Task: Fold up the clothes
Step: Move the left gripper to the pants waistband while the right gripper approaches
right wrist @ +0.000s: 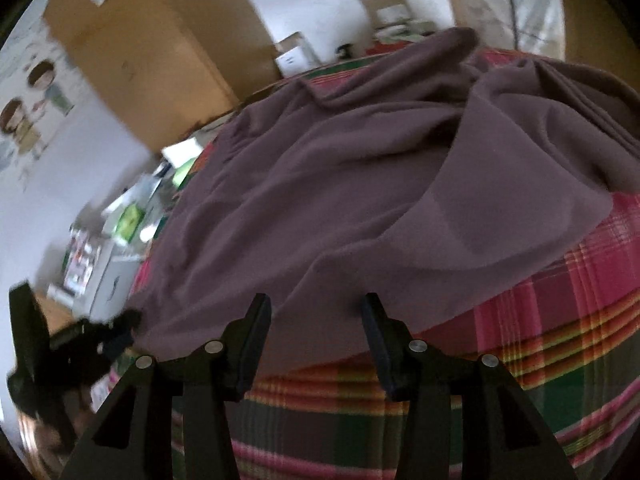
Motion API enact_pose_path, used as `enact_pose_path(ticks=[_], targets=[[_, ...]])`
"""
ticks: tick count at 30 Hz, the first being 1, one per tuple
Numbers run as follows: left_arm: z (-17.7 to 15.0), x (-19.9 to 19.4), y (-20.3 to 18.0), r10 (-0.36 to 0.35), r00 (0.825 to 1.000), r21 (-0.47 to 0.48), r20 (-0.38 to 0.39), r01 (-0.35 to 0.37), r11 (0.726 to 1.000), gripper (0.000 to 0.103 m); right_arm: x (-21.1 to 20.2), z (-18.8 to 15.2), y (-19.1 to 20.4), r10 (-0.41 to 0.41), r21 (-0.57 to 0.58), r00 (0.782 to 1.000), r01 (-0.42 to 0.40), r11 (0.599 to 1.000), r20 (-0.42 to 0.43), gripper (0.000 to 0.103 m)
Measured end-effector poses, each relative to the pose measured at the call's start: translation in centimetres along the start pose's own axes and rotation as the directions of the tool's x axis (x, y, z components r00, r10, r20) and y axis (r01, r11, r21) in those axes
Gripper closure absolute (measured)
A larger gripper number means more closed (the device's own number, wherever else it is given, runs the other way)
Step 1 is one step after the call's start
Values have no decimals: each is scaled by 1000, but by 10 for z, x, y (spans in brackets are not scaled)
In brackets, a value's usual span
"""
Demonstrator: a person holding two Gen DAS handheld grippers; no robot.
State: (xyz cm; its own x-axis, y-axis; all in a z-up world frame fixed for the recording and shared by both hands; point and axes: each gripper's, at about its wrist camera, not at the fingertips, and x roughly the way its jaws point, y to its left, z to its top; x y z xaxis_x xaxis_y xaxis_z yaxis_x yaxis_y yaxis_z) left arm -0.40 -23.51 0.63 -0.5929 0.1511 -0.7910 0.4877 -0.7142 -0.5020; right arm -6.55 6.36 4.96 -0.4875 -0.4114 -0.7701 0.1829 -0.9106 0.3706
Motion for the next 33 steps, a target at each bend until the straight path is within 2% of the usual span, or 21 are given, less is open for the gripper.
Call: enact_pose_path(ticks=[3,6,8,11,13,16,24,29,33], targets=[[1,3,-5,-1,1000,21,-2,1,1000,66,4,6,-5,-68,51,998,68,996,-4,54],[3,4,-5,-23,1000,8,-1,23,1000,66,7,8,-14,-61,90,998,62,994,-16,54],[4,5,-4,-46,999,-4,0,46,999,66,5,7,-15,-86,82,996,86,993,5,57],[5,6,-1,-66,998,-26,-2,66,998,74,5,4,-9,-120,18,992,120,993,28,74],[6,7,1,-75,997,-37,-1,75,997,80,5,2,-5,-112,-6,993,112,994,33,89],[5,5,6,-85,996,-49,6,86,995,89,2,-1,-4,-108,-32,993,109,993,53,97],[6,0,7,-105,994,-52,30,107,993,90,-20,-11,-14,-63,-23,995,65,998,83,98],[5,-2,12,-126,991,-64,34,128,990,91,-33,-23,-26,-45,-5,996,45,999,80,98],[2,-2,9,-120,992,-39,26,120,992,91,-36,-24,-33,-16,13,997,15,1000,71,96]])
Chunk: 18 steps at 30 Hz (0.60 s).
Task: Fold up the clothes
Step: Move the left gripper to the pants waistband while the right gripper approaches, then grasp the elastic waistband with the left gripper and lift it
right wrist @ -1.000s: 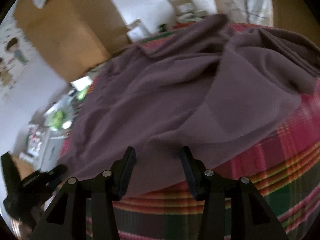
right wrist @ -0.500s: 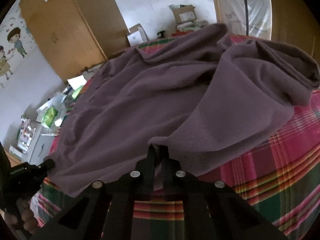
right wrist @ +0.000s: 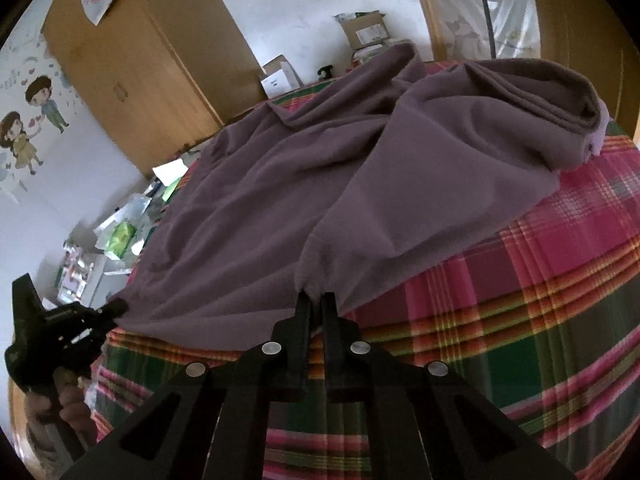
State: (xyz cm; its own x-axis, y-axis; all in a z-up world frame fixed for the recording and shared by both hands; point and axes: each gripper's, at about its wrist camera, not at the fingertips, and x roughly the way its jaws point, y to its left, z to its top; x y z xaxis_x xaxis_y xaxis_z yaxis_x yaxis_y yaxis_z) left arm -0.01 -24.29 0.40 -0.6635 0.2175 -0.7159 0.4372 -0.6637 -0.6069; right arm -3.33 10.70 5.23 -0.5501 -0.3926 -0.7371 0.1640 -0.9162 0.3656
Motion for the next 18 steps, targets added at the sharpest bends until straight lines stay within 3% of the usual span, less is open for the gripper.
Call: enact_pose_path(ticks=[2,3,4,6,7,11,18], targets=[[0,1,-1,6,1000,8,-6,-6,1000,90,2,3,-4,15,29,1000,-15,999,-10,94],[0,1,-1,6,1000,5,-8,-6,1000,90,3,5,-6,22,50,1000,-21,999,-14,86],[0,1,-1,6,1000,1,-11,-6,1000,90,2,7,-7,30,61,999,-30,998,-10,69],[1,2,0,7,1000,-1,-17,-7,1000,90,-2,11,-8,23,77,1000,-24,997,15,60],[1,2,0,9,1000,0,-19,-9,1000,90,-4,13,-6,20,70,999,-22,997,37,58],[0,6,2,18,999,-7,-31,-18,1000,90,-11,27,14,-107,-47,985,115,992,138,55],[0,9,2,26,999,-8,-45,-27,1000,89,25,46,24,-179,-93,982,184,979,59,55]])
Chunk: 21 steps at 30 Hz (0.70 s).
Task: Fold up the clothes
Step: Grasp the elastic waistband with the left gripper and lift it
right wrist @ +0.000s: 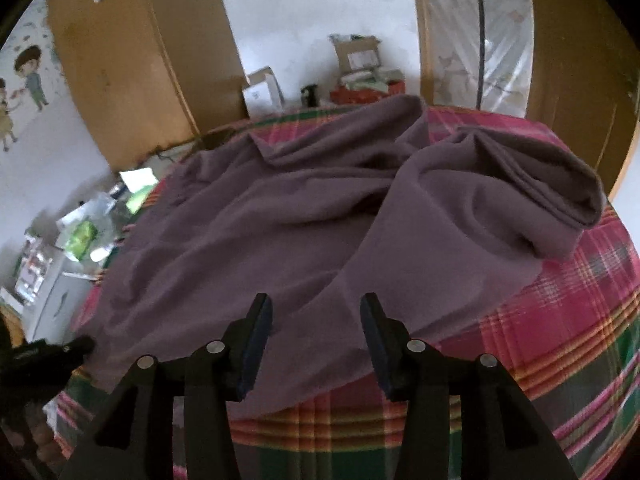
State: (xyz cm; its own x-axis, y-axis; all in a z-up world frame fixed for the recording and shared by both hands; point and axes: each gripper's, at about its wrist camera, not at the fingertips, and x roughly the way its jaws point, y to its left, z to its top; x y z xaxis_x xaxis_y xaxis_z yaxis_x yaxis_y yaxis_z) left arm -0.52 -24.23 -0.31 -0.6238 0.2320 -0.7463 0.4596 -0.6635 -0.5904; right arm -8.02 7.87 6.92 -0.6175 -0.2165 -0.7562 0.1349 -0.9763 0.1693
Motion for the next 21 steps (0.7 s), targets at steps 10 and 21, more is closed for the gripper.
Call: enact_pose_path(ticks=[10,21], targets=[[1,1,-1,1,1000,17,-9,-1,1000,89,21,-3,-15,-14,59,996,19,998,-90,74],[-1,-15,-5,-44,998,5,40,44,999,94,-12,-18,-31,54,113,999,-54,992,5,97]])
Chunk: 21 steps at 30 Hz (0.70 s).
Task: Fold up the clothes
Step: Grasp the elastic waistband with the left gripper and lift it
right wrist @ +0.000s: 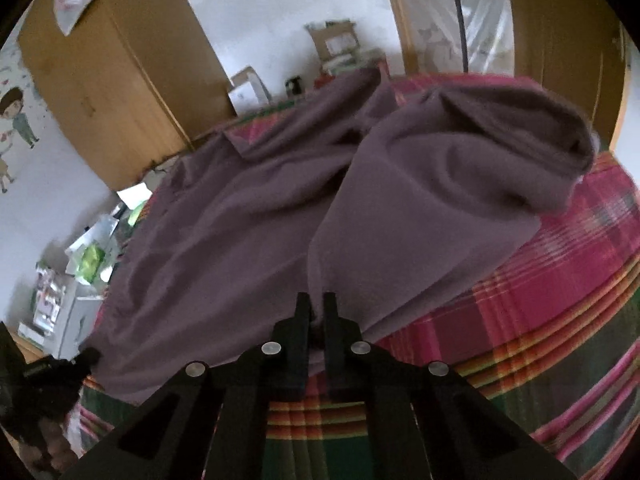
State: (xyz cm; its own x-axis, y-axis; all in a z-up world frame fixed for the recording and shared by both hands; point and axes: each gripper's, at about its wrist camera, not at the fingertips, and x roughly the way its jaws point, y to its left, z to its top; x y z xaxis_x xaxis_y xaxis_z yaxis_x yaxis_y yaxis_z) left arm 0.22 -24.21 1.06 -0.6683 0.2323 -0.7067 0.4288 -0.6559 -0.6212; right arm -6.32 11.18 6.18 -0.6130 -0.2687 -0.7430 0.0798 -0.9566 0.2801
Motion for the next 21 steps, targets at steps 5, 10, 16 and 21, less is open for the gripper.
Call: enact_pose_path(ticks=[5,10,16,21], targets=[[-5,-18,-12,-45,998,28,37,44,999,94,-28,0,-3,24,-1,996,-24,1000,89,97],[-14,-37,-22,-87,995,49,53,84,995,94,-56,-2,-9,58,19,986,-62,998,155,98],[-31,-57,-30,-109,992,78,67,104,992,94,-94,-8,-17,73,17,971,-79,997,230,98],[-46,-74,-30,-119,989,92,84,111,989,94,-126,-19,-29,97,8,956,-103,995,275,98]])
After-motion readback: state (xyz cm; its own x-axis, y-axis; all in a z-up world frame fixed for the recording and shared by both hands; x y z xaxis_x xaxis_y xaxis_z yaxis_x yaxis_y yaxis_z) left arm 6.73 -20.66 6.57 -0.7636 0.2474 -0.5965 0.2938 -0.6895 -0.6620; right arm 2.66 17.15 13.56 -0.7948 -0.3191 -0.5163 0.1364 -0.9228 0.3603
